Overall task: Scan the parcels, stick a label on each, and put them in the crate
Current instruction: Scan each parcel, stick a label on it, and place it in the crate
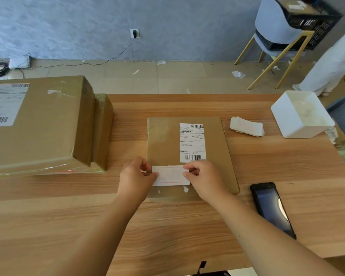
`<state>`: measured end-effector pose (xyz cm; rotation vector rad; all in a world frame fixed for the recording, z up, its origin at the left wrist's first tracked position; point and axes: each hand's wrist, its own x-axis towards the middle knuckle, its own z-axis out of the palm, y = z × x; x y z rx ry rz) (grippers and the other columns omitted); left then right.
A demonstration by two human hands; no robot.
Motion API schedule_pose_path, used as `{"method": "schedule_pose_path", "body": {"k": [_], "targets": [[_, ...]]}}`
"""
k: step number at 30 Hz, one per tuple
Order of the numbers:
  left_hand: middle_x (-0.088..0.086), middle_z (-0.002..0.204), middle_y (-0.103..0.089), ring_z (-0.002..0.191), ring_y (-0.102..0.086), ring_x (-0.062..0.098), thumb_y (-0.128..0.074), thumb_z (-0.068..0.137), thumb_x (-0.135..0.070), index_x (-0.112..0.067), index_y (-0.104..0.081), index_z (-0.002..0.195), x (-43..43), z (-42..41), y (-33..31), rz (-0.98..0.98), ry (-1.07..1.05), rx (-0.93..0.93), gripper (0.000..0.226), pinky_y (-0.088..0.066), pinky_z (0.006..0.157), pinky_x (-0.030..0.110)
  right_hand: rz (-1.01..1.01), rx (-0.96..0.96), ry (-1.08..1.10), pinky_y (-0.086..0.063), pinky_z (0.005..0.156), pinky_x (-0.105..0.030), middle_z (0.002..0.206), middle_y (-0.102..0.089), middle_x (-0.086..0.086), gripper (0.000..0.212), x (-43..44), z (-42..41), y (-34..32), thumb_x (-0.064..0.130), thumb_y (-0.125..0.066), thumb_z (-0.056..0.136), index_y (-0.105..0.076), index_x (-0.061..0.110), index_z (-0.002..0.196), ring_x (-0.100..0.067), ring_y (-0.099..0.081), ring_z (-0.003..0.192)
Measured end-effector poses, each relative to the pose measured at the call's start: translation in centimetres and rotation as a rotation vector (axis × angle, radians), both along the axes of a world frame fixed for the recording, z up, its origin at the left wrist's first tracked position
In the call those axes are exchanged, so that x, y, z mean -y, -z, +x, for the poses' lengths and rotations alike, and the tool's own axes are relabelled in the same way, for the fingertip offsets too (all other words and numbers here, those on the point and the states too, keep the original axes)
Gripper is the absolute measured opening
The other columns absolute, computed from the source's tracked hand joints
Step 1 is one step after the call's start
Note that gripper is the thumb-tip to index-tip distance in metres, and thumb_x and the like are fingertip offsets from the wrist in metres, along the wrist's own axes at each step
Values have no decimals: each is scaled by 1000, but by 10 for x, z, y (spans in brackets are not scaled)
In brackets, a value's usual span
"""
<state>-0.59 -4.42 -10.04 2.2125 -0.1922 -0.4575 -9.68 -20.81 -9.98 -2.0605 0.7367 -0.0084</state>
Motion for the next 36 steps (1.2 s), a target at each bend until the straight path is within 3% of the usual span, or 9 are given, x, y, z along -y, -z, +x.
{"method": "schedule_pose_path", "body": {"k": [6,11,14,17,21,27,31,33,36], "targets": [[-5,92,-47,70,-49,4,-76,74,-15,-24,-53,68,-3,3,4,76,93,63,26,-30,55,5,-81,-59,-27,-50,80,-20,103,-47,5,12,0,2,-3,11,-68,85,-70,18,94,-8,-61,81],[-7,94,-45,72,-51,6,-69,82,-21,-29,-65,94,-8,0,6,114,206,181,15,-49,63,23,-329,-137,-160,-45,80,-26,105,-42,7,25,0,0,-4,22,-61,89,-66,26,112,-12,-49,94],[0,103,-46,79,-55,21,-63,88,-22,-25,-65,115,-12,-7,8,165,332,334,28,-54,66,36,-437,-95,-249,-33,96,-26,127,-39,2,37,-2,-4,0,31,-56,92,-57,32,129,-17,-33,118],[9,107,-51,73,-57,30,-66,85,-22,-19,-67,116,-19,-8,11,154,402,441,30,-54,61,41,-521,-108,-350,-24,107,-36,150,-25,0,39,-6,-9,8,41,-50,95,-51,39,134,-23,-20,130],[15,100,-57,64,-58,30,-72,81,-17,-12,-70,110,-24,-6,14,120,440,532,30,-55,59,41,-650,-145,-362,-23,100,-40,155,-24,4,37,1,-22,13,50,-42,95,-47,50,132,-27,-25,126],[-3,102,-58,80,-61,12,-68,84,-17,-19,-70,102,-25,-5,16,3,267,253,18,-49,69,23,-676,-136,-254,-33,95,-40,143,-44,3,29,16,-35,7,40,-53,94,-63,41,120,-27,-35,120],[-15,97,-61,79,-58,-1,-64,85,-29,-37,-59,87,-17,7,19,-39,72,11,10,-40,61,15,-628,-114,-115,-37,92,-34,122,-54,6,26,36,-33,-2,33,-56,92,-65,24,115,-20,-40,115],[-13,96,-61,79,-57,0,-62,85,-38,-36,-55,95,-10,11,19,-33,11,-19,13,-41,58,18,-571,-159,8,-37,94,-33,126,-51,4,35,48,-30,-6,37,-55,92,-56,23,124,-21,-39,119],[-4,113,-57,91,-58,11,-56,86,-50,-28,-45,126,-1,17,24,45,-34,-104,47,-47,70,29,-499,-276,95,-38,98,-38,140,-38,-3,58,67,-27,-4,43,-54,91,-35,20,141,-24,-32,130]]}}
